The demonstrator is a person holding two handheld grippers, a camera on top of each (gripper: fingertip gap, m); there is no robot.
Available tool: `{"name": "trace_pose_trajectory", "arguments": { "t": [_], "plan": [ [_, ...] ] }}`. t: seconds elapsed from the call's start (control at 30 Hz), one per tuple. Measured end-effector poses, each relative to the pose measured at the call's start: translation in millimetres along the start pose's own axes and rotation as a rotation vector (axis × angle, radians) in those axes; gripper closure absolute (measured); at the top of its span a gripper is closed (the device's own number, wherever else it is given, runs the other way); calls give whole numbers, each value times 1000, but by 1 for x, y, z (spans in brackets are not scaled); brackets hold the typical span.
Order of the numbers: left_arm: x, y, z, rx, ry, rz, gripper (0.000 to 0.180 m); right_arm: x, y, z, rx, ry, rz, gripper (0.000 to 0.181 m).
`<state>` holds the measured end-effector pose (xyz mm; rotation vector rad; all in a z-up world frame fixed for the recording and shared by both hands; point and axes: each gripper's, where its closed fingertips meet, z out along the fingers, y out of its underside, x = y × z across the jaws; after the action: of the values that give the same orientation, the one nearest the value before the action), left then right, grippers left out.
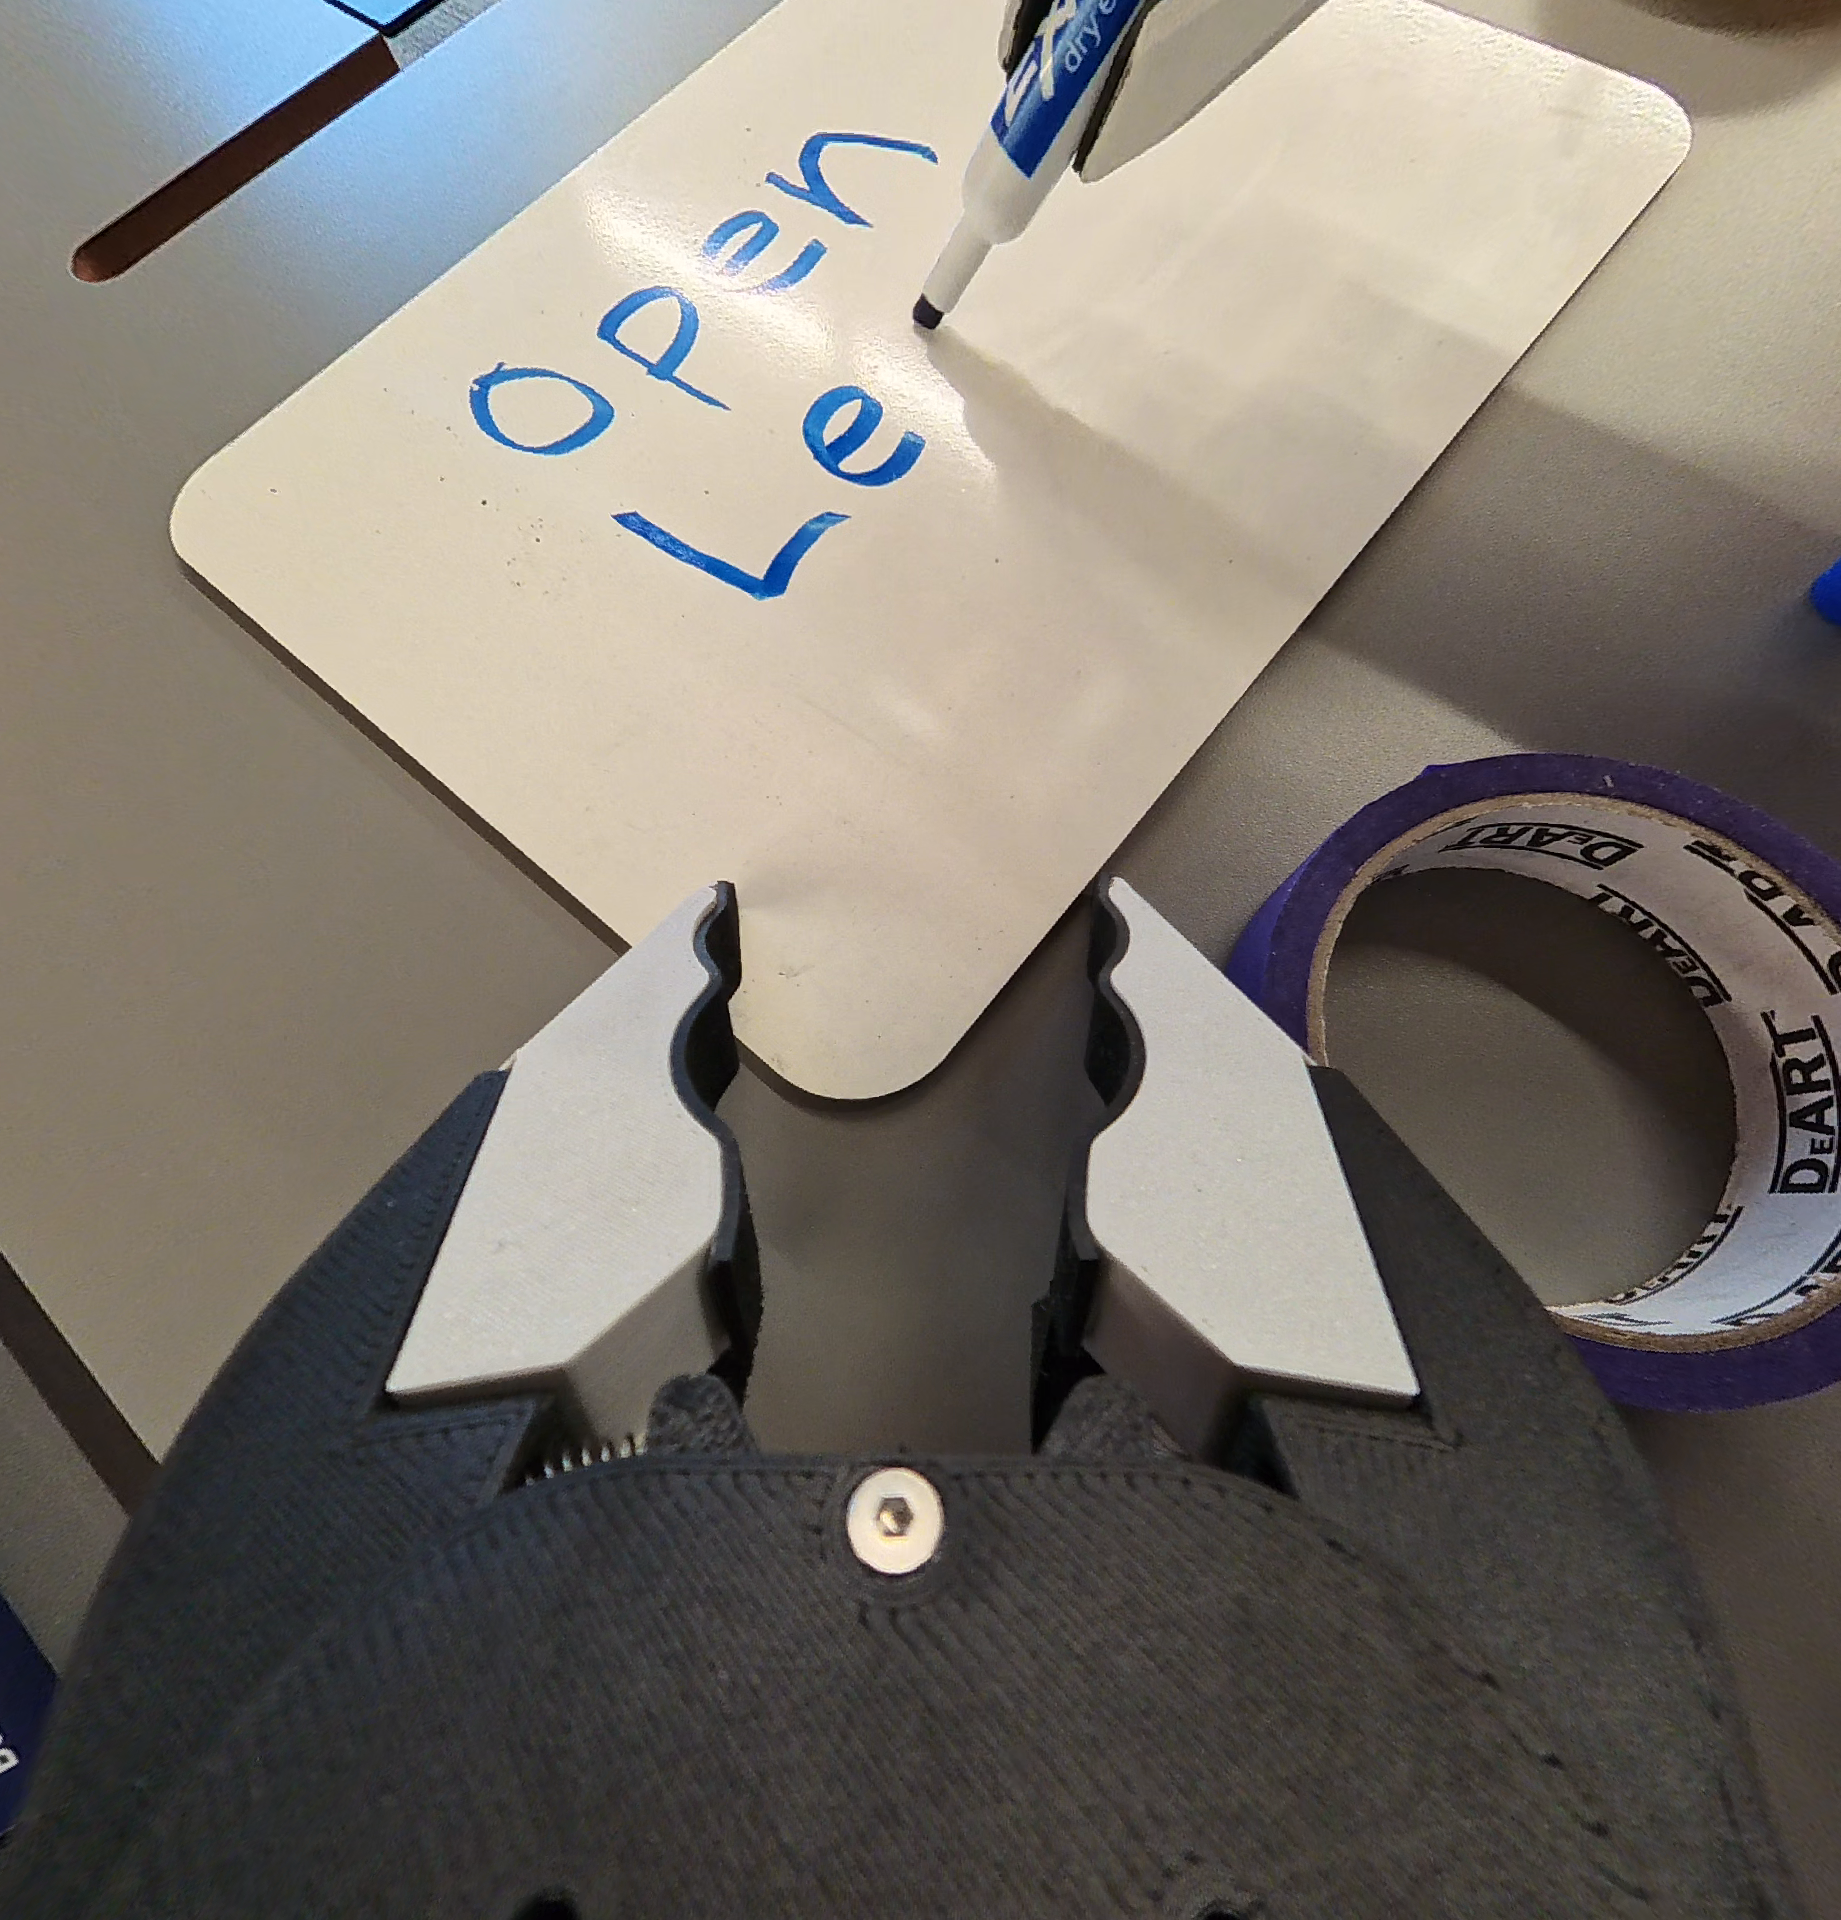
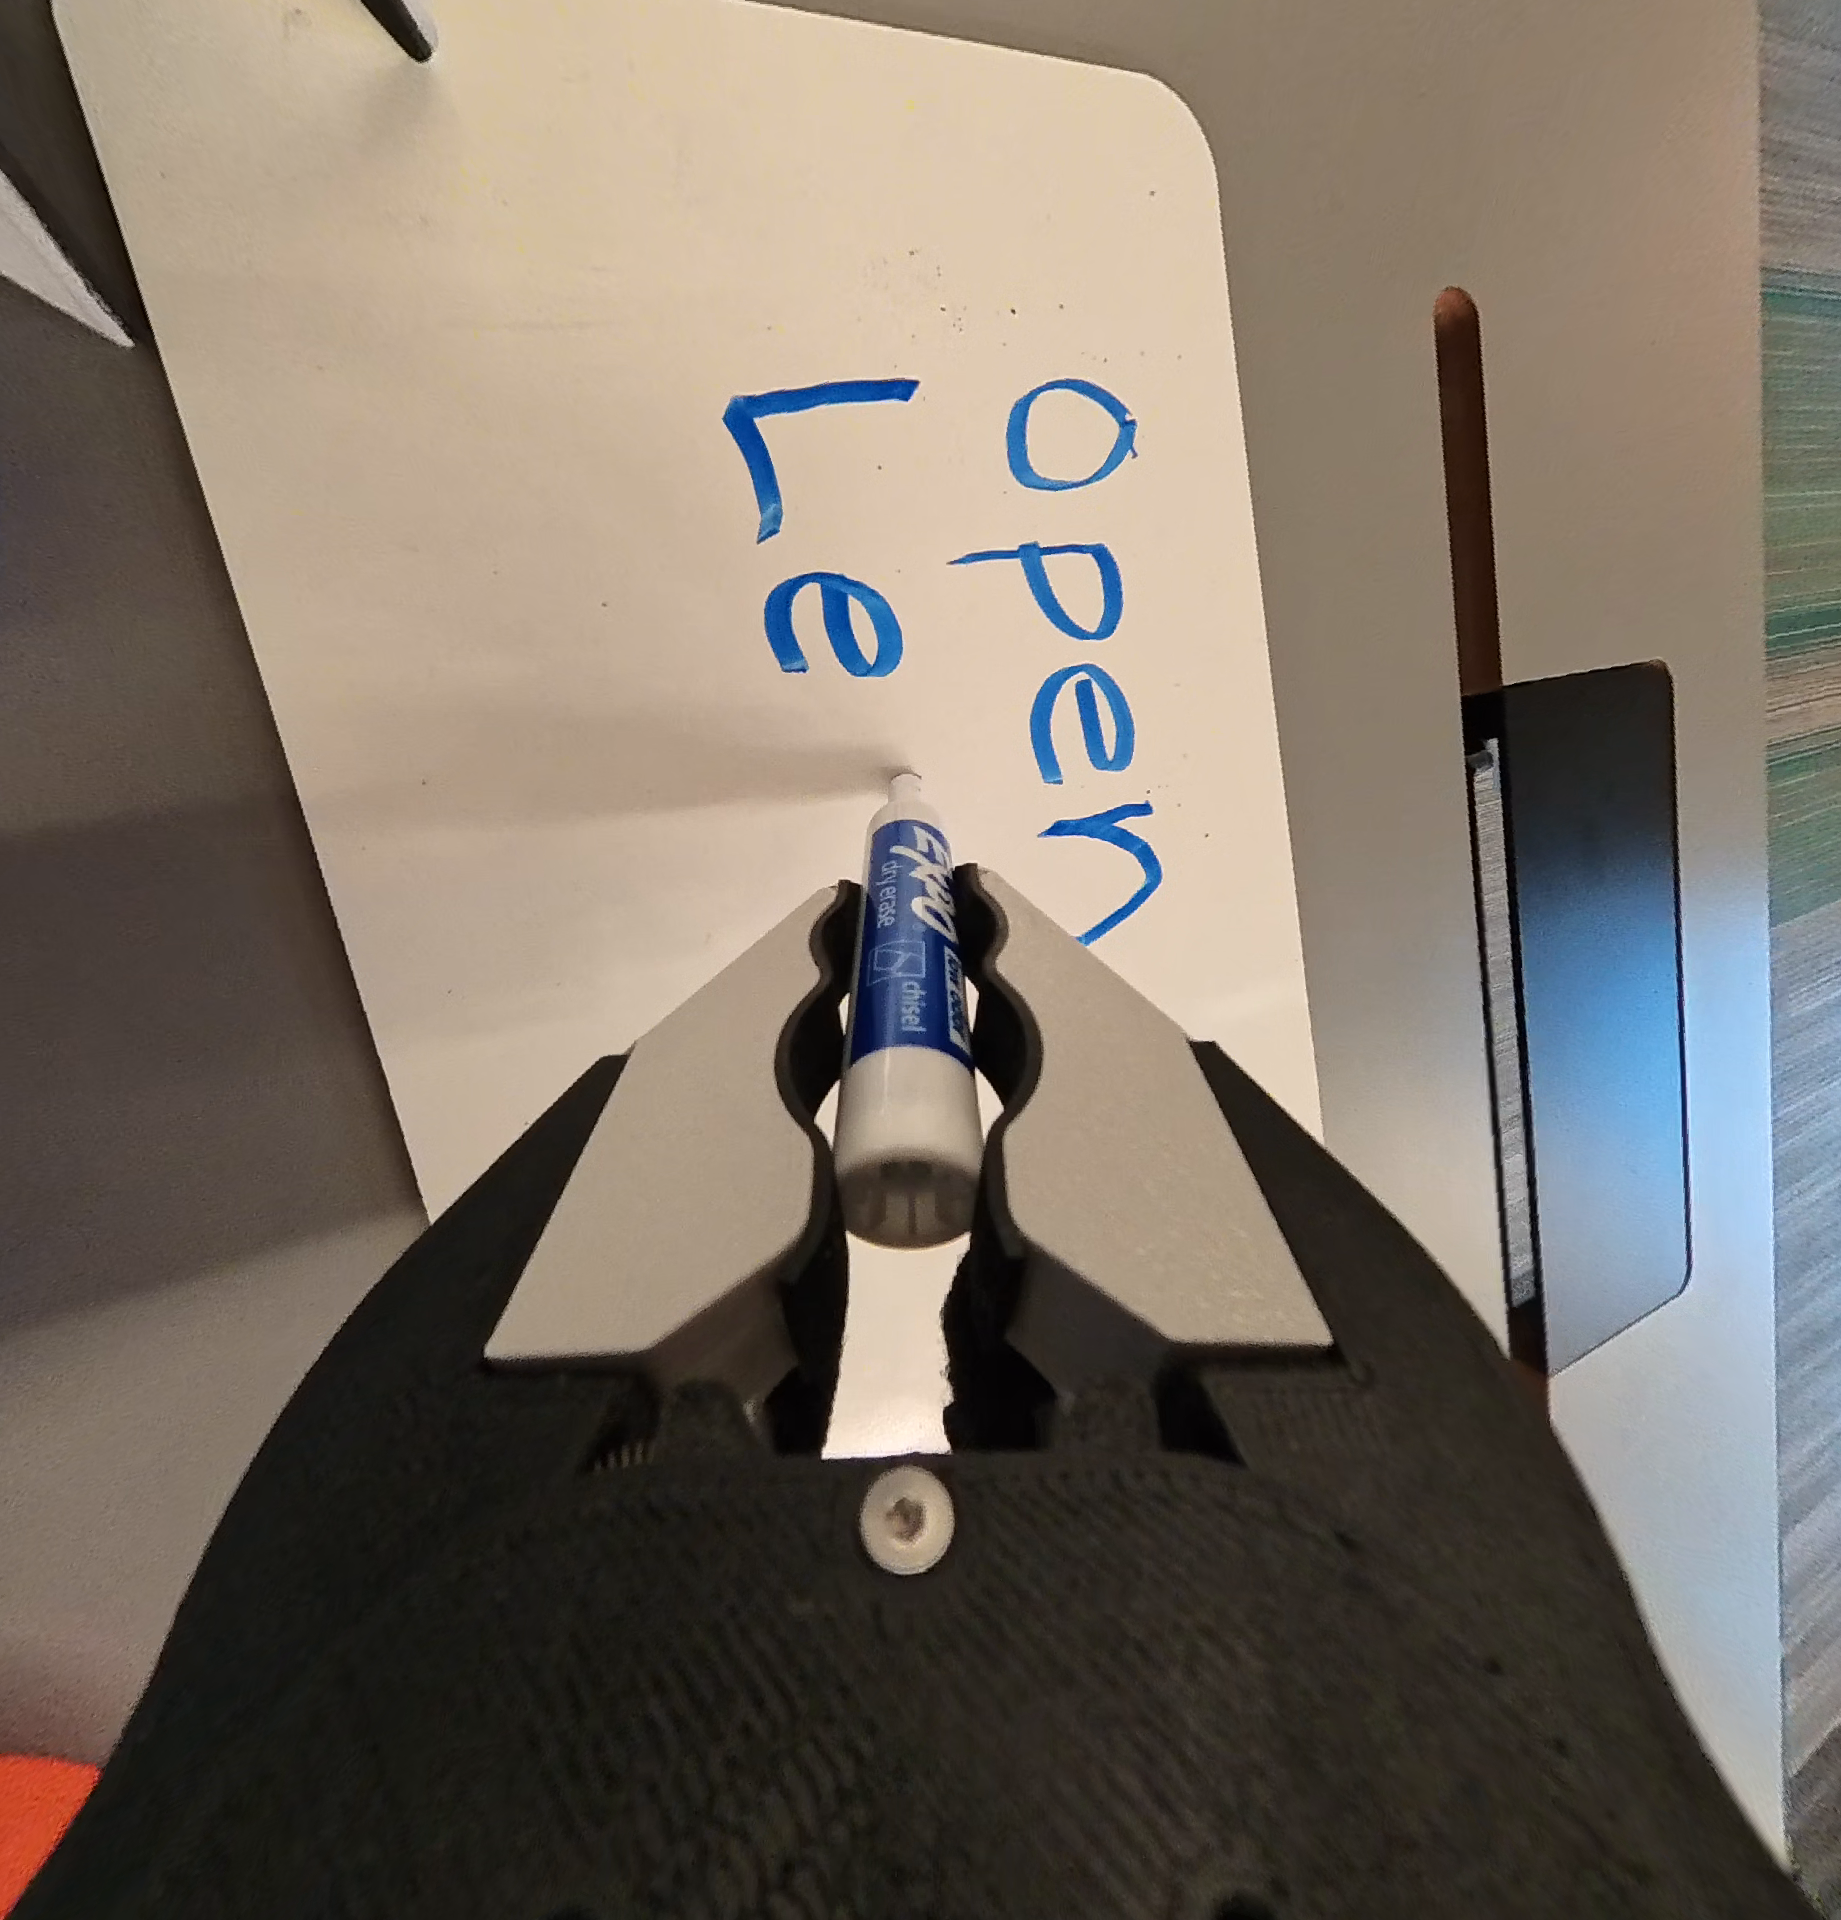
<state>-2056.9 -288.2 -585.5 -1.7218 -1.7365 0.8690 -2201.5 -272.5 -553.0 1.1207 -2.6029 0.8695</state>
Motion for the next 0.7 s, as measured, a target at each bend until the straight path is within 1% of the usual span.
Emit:
{"name": "trace_pose_trajectory", "arguments": {
  "t": [0.27, 0.7],
  "plan": [
    [0, 0, 0, 0, 0, 0, 113, 2, -4, 3, 1, -27, 12, 163],
    [0, 0, 0, 0, -1, 0, 113, -14, -18, 4, 19, -74, -25, 163]
  ]
}}
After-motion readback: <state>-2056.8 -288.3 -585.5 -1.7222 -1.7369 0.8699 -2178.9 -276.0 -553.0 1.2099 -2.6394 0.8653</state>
